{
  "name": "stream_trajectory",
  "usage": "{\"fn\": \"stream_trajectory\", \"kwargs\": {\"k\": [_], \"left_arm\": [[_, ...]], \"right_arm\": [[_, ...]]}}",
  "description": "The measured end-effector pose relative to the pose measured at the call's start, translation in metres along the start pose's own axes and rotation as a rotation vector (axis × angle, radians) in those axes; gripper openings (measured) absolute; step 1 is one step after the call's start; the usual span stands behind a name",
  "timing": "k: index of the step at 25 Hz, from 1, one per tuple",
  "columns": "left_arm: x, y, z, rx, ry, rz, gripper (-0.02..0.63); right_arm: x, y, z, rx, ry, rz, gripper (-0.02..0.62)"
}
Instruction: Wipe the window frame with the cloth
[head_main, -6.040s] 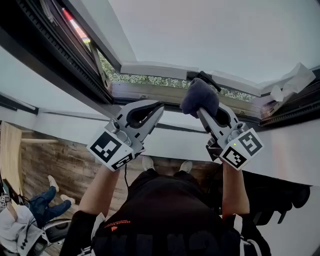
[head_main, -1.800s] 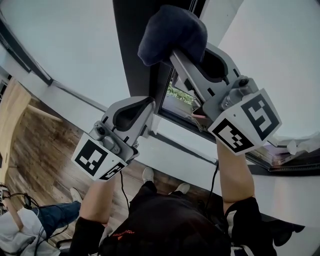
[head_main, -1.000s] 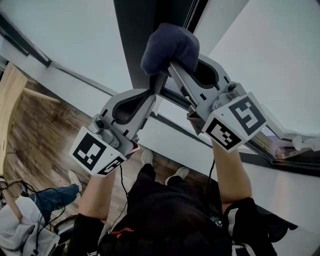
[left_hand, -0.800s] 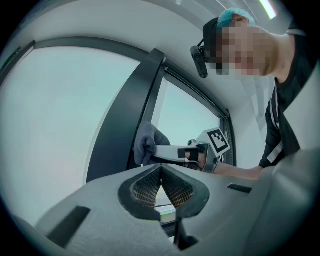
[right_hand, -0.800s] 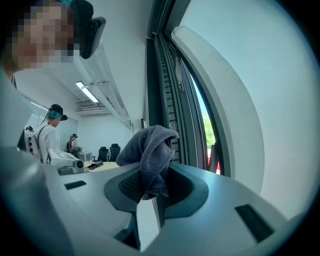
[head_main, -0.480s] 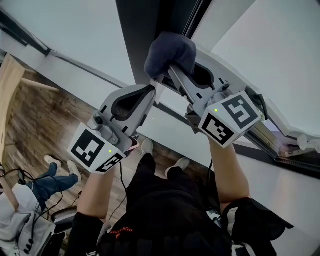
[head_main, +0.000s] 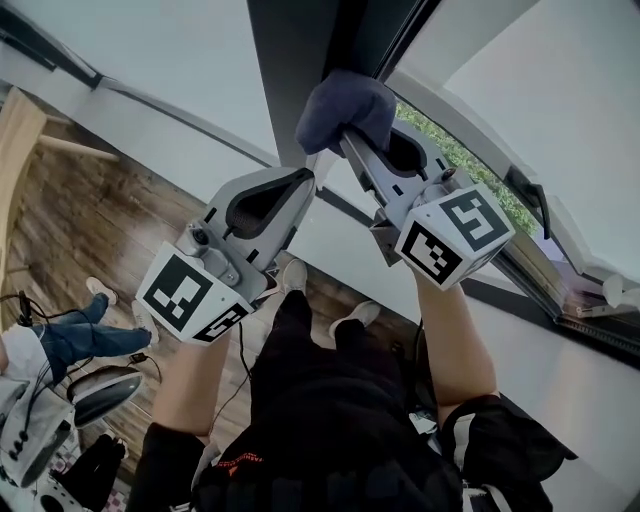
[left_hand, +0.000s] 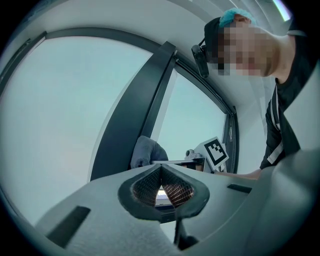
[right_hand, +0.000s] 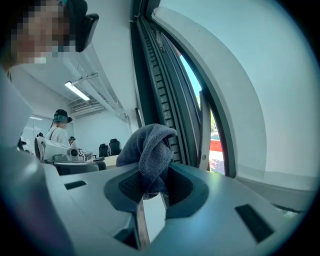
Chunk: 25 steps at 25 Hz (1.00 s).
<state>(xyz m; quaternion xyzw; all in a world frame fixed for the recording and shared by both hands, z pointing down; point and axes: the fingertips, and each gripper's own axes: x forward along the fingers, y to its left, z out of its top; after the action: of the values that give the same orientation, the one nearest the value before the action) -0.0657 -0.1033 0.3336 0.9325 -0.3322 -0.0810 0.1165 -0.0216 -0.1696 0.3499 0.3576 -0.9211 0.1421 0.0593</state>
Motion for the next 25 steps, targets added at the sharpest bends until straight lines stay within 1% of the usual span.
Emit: {"fn": "stream_trajectory", "kwargs": {"k": [5,9,15,25], "left_arm": [[-0.003,0.004,-0.019,-0.026,0.027,0.013,0.020],[-0.011,0.005,-0.032,-0.035,0.031,0.023,0.020],[-0.015,0.011,-0.047,-0.049,0.044,0.029,0.020],[-0.019,0.025,-0.070,-0.095,0.071,0.042,0.020]], "right_arm": [[0.006,-0.007,-0.027,0.042,0.029,-0.010,0.081],[0.009,-0.006,-0.050,0.051,0.052,-0.012,0.081],[0.015,-0.014,-0.085,0.087,0.094,-0.032,0.081],[0.026,-0.029,-0.134,0.153,0.157,-0.066,0.081]]}}
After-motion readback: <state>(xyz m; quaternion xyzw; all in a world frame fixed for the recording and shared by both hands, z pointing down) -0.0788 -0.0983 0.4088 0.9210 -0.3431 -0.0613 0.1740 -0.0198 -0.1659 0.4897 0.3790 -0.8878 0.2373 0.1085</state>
